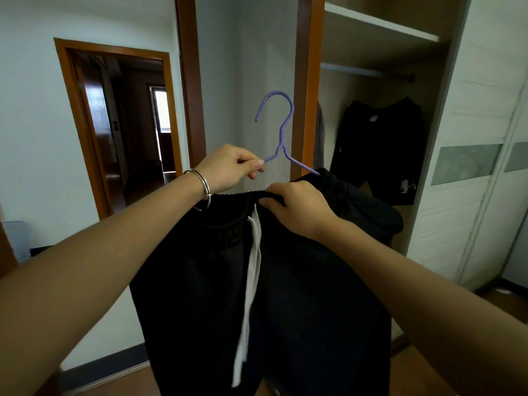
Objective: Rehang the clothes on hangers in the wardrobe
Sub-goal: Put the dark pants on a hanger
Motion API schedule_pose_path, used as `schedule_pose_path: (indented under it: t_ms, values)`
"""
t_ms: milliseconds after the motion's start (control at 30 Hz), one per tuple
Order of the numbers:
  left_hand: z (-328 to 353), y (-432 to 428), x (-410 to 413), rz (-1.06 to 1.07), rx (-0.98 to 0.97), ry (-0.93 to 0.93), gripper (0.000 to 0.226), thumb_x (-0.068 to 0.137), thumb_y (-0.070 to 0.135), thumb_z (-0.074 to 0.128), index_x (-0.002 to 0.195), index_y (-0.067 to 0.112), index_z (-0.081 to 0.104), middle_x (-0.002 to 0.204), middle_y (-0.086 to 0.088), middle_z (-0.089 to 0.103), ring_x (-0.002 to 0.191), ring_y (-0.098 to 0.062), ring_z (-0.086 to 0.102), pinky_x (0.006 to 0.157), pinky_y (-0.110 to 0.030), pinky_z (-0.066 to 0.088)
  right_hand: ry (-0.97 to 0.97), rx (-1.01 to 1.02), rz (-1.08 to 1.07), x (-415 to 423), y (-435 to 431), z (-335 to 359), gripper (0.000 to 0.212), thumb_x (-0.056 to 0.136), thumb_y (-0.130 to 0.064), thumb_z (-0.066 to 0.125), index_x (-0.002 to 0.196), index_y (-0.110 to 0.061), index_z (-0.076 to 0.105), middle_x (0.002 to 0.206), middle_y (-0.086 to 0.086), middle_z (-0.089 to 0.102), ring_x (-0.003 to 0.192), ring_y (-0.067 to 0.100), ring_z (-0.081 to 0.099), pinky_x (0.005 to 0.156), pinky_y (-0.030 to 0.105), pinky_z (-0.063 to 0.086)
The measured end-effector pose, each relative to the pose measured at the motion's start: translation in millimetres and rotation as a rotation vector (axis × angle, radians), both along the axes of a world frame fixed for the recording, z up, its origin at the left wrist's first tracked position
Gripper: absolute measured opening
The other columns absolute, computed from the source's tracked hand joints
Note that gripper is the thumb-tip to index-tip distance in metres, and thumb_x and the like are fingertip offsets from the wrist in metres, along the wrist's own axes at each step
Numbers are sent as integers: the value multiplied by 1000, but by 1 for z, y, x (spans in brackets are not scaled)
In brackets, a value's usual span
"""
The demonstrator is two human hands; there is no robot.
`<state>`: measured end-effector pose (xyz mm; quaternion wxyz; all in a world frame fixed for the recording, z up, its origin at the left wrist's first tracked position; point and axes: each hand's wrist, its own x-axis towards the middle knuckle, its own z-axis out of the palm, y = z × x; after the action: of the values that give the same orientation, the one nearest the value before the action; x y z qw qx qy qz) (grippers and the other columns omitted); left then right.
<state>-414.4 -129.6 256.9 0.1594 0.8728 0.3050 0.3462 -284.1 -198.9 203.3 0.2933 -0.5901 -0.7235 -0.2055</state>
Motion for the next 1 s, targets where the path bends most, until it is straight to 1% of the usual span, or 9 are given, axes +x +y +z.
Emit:
schedule_pose_path:
  t_ms: [233,367,467,533,633,700,800,900,1000]
  values:
    - [2,-10,6,-22,-2,-23,28,93,26,47,104,11,68,72,7,57,57,-1,45,57,-9,35,108,-12,-75,-10,0,5,29,94,-31,46,98,-10,66,87,7,69,77,24,62,69,37,50]
    - [-3,-3,-3,-35,-39,-21,27,92,29,47,103,16,68,70,13,57,59,-3,45,57,-13,37,-55,-87,6,15,-14,8,25,90,-32,54,101,-14,66,93,2,69,85,18,61,80,33,49]
    - [-5,3,-8,-56,-85,-38,26,92,29,47,103,18,68,72,12,58,73,-10,52,66,-20,41,-58,119,31,34,-25,21,27,81,-37,63,99,-17,65,95,0,65,93,15,55,85,32,46]
    - [-5,1,-8,-73,-87,-26,26,92,29,47,104,18,67,73,11,58,83,-16,54,71,-23,43,108,268,-23,36,-25,35,37,81,-38,63,110,-16,59,103,-1,61,98,12,52,87,28,44]
    - [-3,-4,-9,-95,-76,-45,25,91,30,48,102,19,68,72,11,57,81,-19,53,74,-27,44,372,-62,-71,33,-20,60,50,84,-45,57,127,-20,46,95,-10,58,83,1,56,81,21,48]
    - [1,-6,-12,-99,-43,-54,25,91,28,48,103,17,67,72,11,58,74,-12,54,72,-22,43,407,-227,18,31,-17,67,27,90,-40,50,109,-23,57,72,-10,60,57,-3,59,67,17,50]
    - [2,0,-29,-46,89,-114,27,91,24,49,113,16,62,95,6,64,83,-3,55,78,-15,41,405,-171,68,26,-10,72,16,94,-33,46,86,-26,59,63,-7,57,53,1,52,61,16,42]
    - [-15,20,-69,144,181,-259,43,88,28,54,130,19,47,132,-2,50,119,-11,45,96,-19,33,488,-143,42,27,-5,77,24,96,-26,44,95,-11,62,67,-8,55,60,7,49,61,20,42]
    - [-42,38,-103,281,48,-143,58,85,31,58,138,20,35,139,-7,42,128,-22,39,100,-31,33,553,-150,79,29,-6,86,22,96,-25,45,98,-11,62,69,-6,55,60,8,47,60,18,40]
